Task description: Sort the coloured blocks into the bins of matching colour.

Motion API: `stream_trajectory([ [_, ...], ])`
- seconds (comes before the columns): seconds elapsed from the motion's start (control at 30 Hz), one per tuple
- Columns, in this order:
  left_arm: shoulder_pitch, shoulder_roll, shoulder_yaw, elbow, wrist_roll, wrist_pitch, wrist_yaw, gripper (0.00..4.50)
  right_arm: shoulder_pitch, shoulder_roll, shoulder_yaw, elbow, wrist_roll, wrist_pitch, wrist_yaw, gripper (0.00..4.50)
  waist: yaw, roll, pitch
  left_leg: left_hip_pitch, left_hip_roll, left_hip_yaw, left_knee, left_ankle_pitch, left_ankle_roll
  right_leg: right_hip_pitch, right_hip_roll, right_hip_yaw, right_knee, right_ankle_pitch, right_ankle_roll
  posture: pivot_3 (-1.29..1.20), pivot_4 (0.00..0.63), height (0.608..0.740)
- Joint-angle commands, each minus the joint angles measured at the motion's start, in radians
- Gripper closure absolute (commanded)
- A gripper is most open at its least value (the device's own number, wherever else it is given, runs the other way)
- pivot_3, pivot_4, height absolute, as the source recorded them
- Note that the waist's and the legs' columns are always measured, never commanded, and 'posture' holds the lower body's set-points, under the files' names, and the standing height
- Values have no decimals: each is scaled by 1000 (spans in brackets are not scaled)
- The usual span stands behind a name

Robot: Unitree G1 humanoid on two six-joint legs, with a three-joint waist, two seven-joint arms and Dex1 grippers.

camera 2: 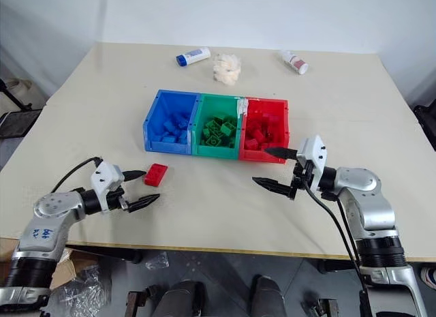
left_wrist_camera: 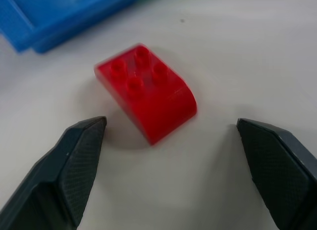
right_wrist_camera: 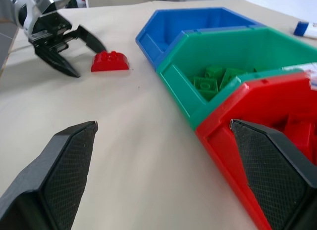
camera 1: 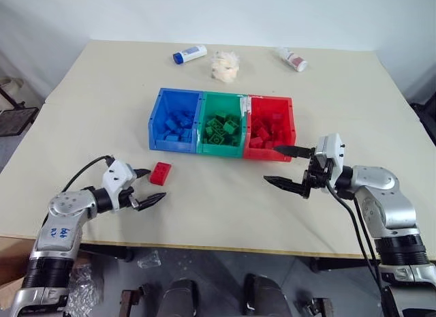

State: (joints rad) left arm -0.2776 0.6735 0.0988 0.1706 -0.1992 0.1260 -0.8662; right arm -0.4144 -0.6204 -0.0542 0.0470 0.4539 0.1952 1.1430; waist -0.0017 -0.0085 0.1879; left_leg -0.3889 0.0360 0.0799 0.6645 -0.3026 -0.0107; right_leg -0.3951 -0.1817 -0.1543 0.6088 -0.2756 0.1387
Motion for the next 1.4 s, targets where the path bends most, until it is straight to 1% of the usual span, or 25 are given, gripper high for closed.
stream_trajectory([
  [0.03,-42,-25,-33,65,53,-19,46,11,10,-17,-39,-50,13,-13,-11,0,0,0,0,0,0,0,0,0,0,0,0,0,0,0,0,0,150,740],
  [0.2,-108,-52,-81,132,90,12,71,11,20,-19,-44,-60,11,-14,-25,0,4,0,0,1,0,0,1,0,0,1,0,0,1,0,0,0,150,740],
  [0.23,-111,-50,-88,135,97,2,70,197,21,-19,-44,-63,11,-14,-27,0,4,0,0,1,0,0,1,0,0,1,0,0,1,0,0,0,150,740],
  [0.33,-106,-51,-85,135,87,8,75,846,22,-19,-46,-65,11,-15,-32,0,2,0,0,2,0,0,1,0,0,2,0,0,1,0,0,0,150,740],
  [0.47,-99,-47,-82,124,80,28,80,2129,25,-22,-49,-63,10,-19,-32,0,0,0,0,2,0,0,1,1,0,2,0,1,2,0,0,0,150,740],
  [0.57,-91,-47,-75,85,33,35,29,3001,28,-25,-52,-62,9,-21,-31,0,-1,0,0,2,0,0,1,1,0,2,0,1,2,0,0,0,150,740],
  [0.83,-121,-47,-107,-47,3,99,-22,3016,49,-19,-64,-79,8,-20,-41,0,1,0,0,1,0,0,1,0,1,1,0,1,0,0,0,0,150,740],
  [0.93,-199,-94,-126,-83,-15,98,-20,3016,75,-21,-83,-99,15,-20,-55,0,14,0,0,0,0,-1,1,0,1,1,0,0,0,0,0,0,150,740],
  [1.03,-302,-165,-134,-45,-22,75,-9,3016,111,-26,-109,-122,19,-21,-74,0,26,0,0,-1,-1,-1,3,0,1,1,0,0,-1,0,1,0,150,740],
  [1.1,-391,-224,-148,25,-10,45,1,3016,139,-28,-131,-144,19,-21,-92,0,27,0,0,-1,-1,0,3,0,1,1,0,0,-1,1,1,0,150,740],
  [1.17,-501,-294,-166,144,3,-2,-3,3016,171,-27,-155,-174,21,-21,-115,0,30,0,0,-1,-1,-1,3,0,1,2,0,-1,-2,1,1,0,150,740],
  [1.23,-571,-329,-178,245,23,-64,-16,3016,192,-24,-166,-197,23,-19,-133,0,27,-1,0,-1,-1,-1,3,0,1,2,0,-1,-2,1,2,0,150,740],
  [1.33,-769,-437,-178,530,49,-197,5,3016,263,-11,-198,-272,28,-10,-186,0,27,-2,1,-2,-2,0,2,0,2,2,0,-1,-4,1,2,0,150,740],
  [1.4,-858,-485,-174,678,64,-262,5,3016,313,-2,-212,-322,31,-4,-218,0,28,-3,2,-3,-2,-1,2,0,2,2,0,-1,-5,1,2,0,150,740],
])
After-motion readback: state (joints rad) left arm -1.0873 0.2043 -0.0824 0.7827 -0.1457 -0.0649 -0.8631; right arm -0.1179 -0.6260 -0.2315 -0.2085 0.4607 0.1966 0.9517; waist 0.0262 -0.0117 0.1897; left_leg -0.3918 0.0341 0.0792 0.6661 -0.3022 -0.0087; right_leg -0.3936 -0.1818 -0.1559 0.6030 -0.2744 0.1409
